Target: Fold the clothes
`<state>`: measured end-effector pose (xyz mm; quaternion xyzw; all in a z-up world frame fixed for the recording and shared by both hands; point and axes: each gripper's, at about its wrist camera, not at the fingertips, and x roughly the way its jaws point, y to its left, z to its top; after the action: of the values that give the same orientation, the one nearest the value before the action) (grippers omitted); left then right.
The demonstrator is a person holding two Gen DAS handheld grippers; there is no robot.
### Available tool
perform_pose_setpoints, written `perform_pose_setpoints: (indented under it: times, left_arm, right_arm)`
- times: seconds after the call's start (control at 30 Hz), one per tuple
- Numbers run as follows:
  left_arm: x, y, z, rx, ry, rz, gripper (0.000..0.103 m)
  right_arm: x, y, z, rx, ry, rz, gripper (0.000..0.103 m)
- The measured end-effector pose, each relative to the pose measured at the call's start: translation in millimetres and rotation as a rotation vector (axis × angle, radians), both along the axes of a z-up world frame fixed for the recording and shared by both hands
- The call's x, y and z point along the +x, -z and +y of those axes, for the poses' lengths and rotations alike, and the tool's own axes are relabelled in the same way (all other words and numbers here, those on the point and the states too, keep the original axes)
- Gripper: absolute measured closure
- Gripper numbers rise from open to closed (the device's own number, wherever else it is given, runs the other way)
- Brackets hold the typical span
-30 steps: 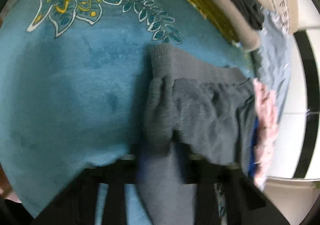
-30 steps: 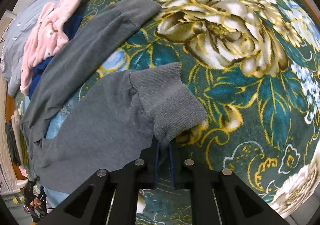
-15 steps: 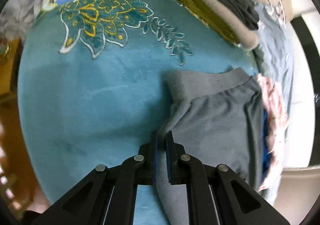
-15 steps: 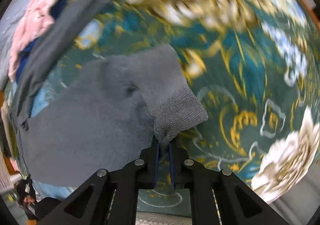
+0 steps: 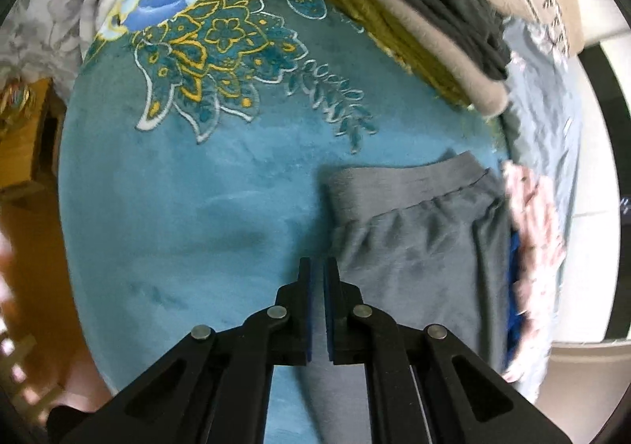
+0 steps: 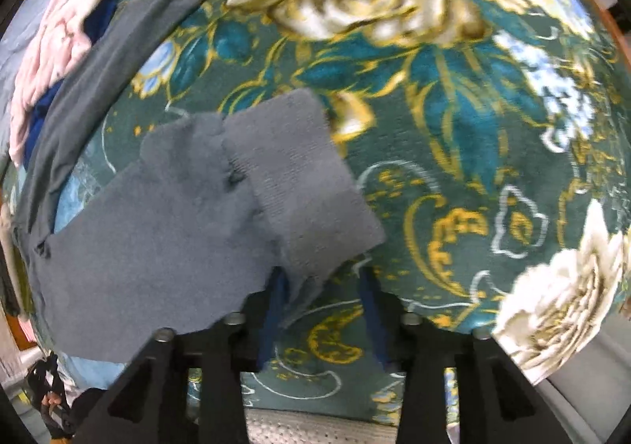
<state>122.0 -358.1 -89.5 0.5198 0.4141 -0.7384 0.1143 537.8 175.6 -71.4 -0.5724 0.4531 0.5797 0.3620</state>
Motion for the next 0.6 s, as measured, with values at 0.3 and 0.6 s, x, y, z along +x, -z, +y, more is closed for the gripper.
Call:
perform_pose_setpoints:
  times: [0.3, 0.6]
  left_arm:
    - [-4, -36, 55, 0.112, 0.042, 0.098, 0.097]
    - [3, -42, 112, 0.080, 0.128, 0.059, 0.096]
  right_arm:
    - [-6, -40, 114, 0.154, 0.200, 0.324, 0.053]
    - [-116, 10, 195, 0.041, 0.335, 0.454, 0.053]
